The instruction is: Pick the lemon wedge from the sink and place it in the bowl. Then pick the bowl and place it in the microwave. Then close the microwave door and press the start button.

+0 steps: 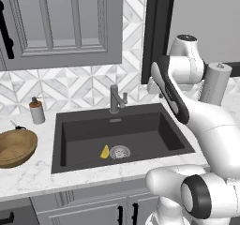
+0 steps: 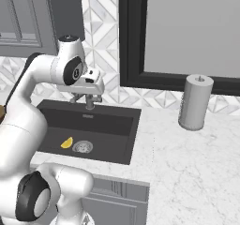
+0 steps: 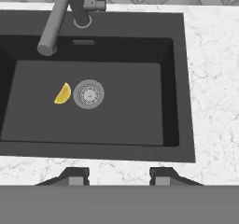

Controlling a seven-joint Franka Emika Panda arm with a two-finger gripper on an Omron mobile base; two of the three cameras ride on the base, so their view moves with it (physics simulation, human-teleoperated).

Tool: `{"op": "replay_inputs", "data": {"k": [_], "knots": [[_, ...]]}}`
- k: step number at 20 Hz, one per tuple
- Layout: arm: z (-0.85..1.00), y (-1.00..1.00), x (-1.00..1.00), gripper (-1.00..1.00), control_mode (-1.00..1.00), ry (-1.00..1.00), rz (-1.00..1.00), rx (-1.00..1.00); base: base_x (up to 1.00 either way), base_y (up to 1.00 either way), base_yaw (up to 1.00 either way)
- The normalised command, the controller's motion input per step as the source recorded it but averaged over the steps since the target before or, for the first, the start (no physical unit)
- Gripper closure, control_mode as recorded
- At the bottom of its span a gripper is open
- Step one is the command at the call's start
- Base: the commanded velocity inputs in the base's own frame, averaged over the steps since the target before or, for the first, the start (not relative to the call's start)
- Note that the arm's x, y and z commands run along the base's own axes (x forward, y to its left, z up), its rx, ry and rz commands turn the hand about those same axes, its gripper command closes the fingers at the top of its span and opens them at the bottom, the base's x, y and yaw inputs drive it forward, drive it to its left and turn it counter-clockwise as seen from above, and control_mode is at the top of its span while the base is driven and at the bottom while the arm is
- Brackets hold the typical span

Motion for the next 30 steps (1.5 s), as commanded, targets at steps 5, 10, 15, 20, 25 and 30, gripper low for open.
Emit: {"op": "replay_inputs", "data": {"k": [5,10,15,20,25,30], "knots": [[-0.07,0.07,-0.3,-1.0,-1.0,-0.05,0.0,0.0,0.0,0.0,0.0],[-0.53,0.85,-0.13,-1.0,-1.0,0.31,0.01,-0.11,0.0,0.0,0.0],[-0.8,1.0,0.18,-1.0,-1.0,0.29,-0.05,-0.27,0.0,0.0,0.0],[-0.88,1.0,0.19,-1.0,-1.0,0.11,-0.06,-0.08,0.0,0.0,0.0],[-0.65,0.51,0.13,-1.0,-1.0,-0.15,-0.07,0.01,0.0,0.0,0.0],[-0.61,0.14,0.25,-1.0,-1.0,-0.15,-0.12,0.0,0.0,0.0,0.0]]}}
